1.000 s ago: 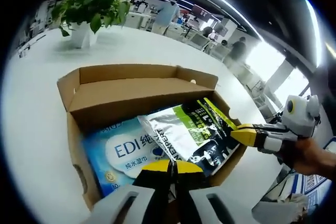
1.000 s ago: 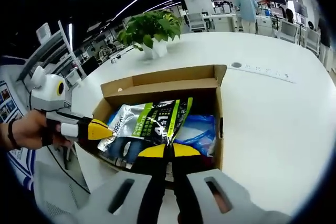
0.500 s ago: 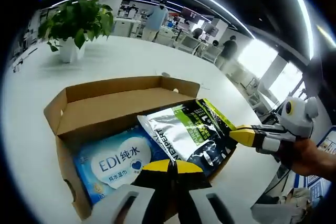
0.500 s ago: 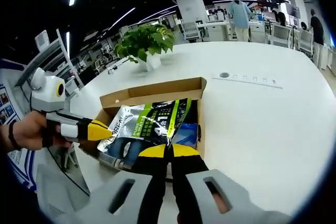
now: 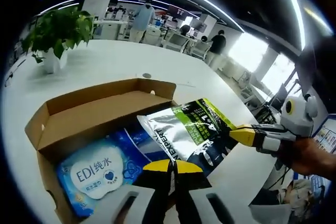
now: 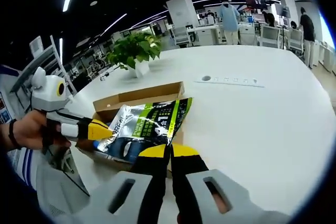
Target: Operate the shoe box by opening the lid, removing the specified soft item, and placing it in the target area until the item is outside and the box remains undamaged.
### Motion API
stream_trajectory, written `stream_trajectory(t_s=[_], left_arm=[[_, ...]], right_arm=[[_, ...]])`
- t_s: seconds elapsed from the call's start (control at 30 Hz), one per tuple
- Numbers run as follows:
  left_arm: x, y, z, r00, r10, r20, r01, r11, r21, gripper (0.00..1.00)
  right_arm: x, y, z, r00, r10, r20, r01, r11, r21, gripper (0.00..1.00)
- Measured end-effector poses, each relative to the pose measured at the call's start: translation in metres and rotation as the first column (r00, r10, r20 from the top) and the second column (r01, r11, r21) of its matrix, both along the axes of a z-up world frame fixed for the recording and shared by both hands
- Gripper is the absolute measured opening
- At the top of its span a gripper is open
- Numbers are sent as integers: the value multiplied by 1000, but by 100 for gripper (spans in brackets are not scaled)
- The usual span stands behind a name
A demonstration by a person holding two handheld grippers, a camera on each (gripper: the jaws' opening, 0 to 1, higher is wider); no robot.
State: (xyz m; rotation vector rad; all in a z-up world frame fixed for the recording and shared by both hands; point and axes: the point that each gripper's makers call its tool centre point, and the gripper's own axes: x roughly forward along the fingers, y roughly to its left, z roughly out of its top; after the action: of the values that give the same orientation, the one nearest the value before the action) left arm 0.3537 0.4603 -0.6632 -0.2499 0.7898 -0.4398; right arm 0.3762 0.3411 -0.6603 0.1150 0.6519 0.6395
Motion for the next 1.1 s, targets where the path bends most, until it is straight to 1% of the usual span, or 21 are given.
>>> stream_trajectory(t_s=[0.23, 0.27, 0.3, 0.43, 0.6, 0.63, 1.1], left_arm=[[1, -30, 3, 999, -53, 6, 53, 999, 2, 1], [1, -32, 3, 998, -55, 6, 55, 998, 2, 1], [2, -38, 3, 998, -67, 5, 67, 998, 1, 1], [3, -51, 3, 996, -94, 6, 94, 996, 6, 1], [1, -70, 3, 991, -131, 7, 131, 991, 10, 1], [0, -76, 3, 990, -143, 7, 142, 990, 10, 1], [-7, -121, -3, 974, -225, -1, 225, 974, 5, 1]], right_arm=[[-3, -31, 3, 998, -56, 5, 56, 998, 6, 0], [-3, -33, 3, 998, -59, 6, 59, 998, 6, 0], [-5, -39, 3, 998, -70, 6, 70, 998, 4, 0], [-9, -55, 1, 995, -100, 3, 100, 995, 10, 0], [-15, -72, -2, 991, -131, -4, 131, 991, 8, 0], [-18, -79, -3, 990, -143, -5, 143, 990, 7, 0], [-35, -124, -7, 975, -220, -12, 220, 975, -2, 0]])
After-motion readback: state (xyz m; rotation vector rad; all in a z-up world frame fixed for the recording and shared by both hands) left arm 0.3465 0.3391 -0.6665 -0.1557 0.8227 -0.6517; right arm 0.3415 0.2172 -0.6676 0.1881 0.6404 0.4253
